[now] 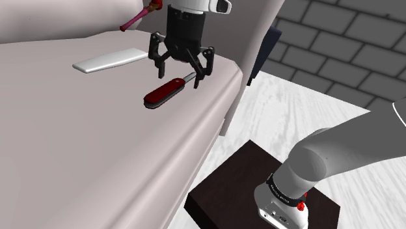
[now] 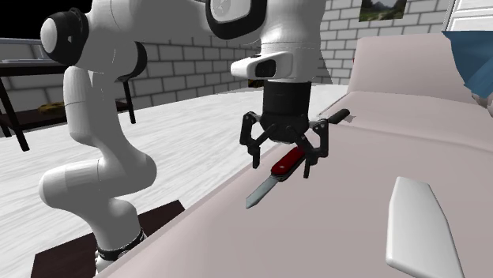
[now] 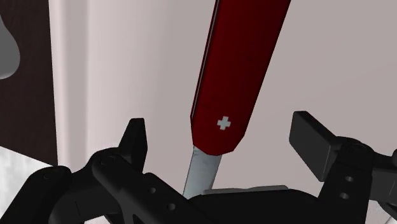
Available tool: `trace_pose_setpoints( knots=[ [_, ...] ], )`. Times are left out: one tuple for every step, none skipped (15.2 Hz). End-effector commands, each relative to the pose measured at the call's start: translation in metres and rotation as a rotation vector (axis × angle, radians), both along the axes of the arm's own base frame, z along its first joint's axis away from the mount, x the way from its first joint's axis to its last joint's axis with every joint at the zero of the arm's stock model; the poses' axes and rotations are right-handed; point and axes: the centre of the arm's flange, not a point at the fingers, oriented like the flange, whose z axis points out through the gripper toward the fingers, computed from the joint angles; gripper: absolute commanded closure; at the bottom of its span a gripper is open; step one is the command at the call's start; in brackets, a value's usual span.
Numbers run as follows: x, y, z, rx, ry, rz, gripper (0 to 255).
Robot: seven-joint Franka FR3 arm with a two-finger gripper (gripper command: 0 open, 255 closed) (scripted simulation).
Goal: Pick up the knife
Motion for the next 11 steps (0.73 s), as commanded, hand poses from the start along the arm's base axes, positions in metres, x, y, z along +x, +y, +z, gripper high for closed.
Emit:
trace_pose_setpoints(
  knots=[
    [0.0, 0.0, -0.0022, 0.0, 0.0, 0.0, 255],
    [-0.0001, 0.0002, -0.0022, 0.0, 0.0, 0.0, 255],
    [-0.0003, 0.0004, -0.0022, 0.0, 0.0, 0.0, 255],
    [-0.0003, 0.0003, -0.0021, 0.0, 0.0, 0.0, 255],
    [-0.0003, 0.0004, -0.0021, 0.0, 0.0, 0.0, 255],
    [-0.0003, 0.0004, -0.0021, 0.0, 0.0, 0.0, 255],
    [-0.0003, 0.0005, -0.002, 0.0, 0.0, 0.0, 255],
    [-0.0002, 0.0005, -0.002, 0.0, 0.0, 0.0, 255],
    [-0.0003, 0.0006, -0.002, 0.0, 0.0, 0.0, 255],
    [0.0004, 0.0004, -0.0031, 0.0, 0.0, 0.0, 255],
    [0.0004, 0.0004, 0.0022, 0.0, 0.0, 0.0, 255]
  ],
)
